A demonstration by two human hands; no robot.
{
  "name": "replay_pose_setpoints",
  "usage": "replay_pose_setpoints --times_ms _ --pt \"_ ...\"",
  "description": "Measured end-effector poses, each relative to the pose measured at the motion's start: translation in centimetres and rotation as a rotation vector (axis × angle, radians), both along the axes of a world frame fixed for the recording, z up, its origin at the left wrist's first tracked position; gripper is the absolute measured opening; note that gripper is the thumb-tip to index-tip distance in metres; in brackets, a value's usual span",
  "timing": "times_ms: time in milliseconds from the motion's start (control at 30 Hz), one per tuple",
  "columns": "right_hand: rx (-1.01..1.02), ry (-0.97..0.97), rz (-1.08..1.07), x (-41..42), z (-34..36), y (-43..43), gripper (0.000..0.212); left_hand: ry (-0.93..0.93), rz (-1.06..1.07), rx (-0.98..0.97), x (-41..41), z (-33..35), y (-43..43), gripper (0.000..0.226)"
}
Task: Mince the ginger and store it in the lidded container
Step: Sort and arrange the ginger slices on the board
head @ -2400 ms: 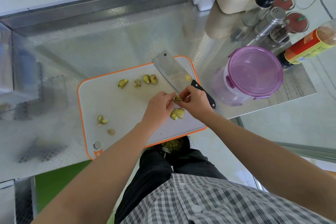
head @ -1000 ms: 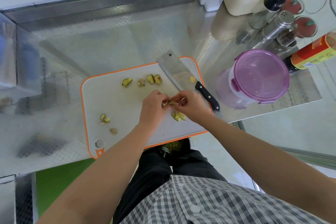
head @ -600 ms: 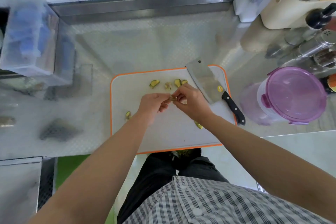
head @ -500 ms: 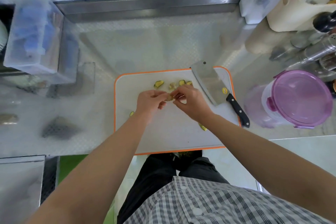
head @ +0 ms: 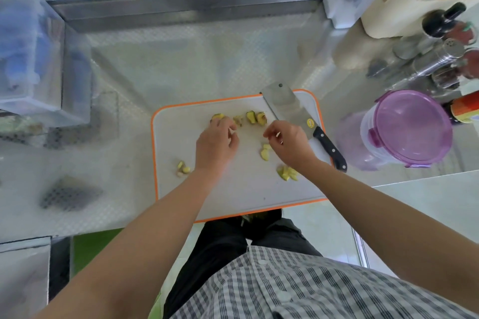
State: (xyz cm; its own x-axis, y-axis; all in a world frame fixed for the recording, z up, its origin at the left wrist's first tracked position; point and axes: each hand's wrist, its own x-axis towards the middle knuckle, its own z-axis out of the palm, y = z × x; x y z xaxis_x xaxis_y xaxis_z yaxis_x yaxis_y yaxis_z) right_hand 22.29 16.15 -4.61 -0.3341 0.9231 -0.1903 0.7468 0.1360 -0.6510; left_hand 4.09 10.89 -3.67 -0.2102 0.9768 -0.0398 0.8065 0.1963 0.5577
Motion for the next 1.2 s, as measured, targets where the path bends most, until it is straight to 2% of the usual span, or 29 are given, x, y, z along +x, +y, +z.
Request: replay_pose_setpoints --times_ms 67,133,300,367,500,633,767,900,1033,1133,1200 --pt "-0.052 -0.039 -0.017 1.7 0.2 -0.4 0.016 -0.017 -0.216 -0.051 1.7 -0.3 -0.3 0.015" --pt "-0.093 -0.072 -0.031 3.5 0.4 -1.1 0.013 -0.026 -0.335 -0.104 3.4 -0.7 -0.5 0.021" --pt "-0.170 -0.150 0.012 6.6 0.5 -3.6 0.022 0.046 -0.332 -0.165 6.2 -1.4 -0.8 0.033" --pt "-0.110 -0.168 0.066 7.2 0.0 -4.7 0.028 0.032 -0.298 -0.161 6.3 -1.5 -0.8 0.032" --pt "-0.112 -0.172 0.057 7.2 -0.5 -4.9 0.023 0.022 -0.308 -0.167 6.5 -1.0 -0.8 0.026" --pt "-0.162 -0.139 0.032 7.3 -0.2 -4.8 0.022 -0.023 -0.436 -0.179 6.9 -0.6 -1.5 0.021" --pt "-0.177 -0.121 -0.009 7.3 -0.3 -4.9 0.023 0.059 -0.588 -0.247 7.8 -0.7 -1.7 0.030" --pt "-0.260 -0.030 -0.058 7.7 -0.2 -4.7 0.019 0.069 -0.541 -0.239 8.2 -0.8 -1.6 0.018" --pt "-0.248 0.107 -0.185 8.0 0.5 -4.2 0.014 -0.058 -0.392 -0.191 7.5 -1.0 -1.6 0.009" --pt "-0.305 0.119 -0.136 7.1 1.2 -4.1 0.013 -0.147 -0.245 -0.163 6.6 -1.0 -1.6 0.009" --pt "-0.366 0.086 -0.086 6.0 1.1 -4.6 0.014 -0.142 -0.216 -0.197 6.2 -1.0 -1.7 0.010"
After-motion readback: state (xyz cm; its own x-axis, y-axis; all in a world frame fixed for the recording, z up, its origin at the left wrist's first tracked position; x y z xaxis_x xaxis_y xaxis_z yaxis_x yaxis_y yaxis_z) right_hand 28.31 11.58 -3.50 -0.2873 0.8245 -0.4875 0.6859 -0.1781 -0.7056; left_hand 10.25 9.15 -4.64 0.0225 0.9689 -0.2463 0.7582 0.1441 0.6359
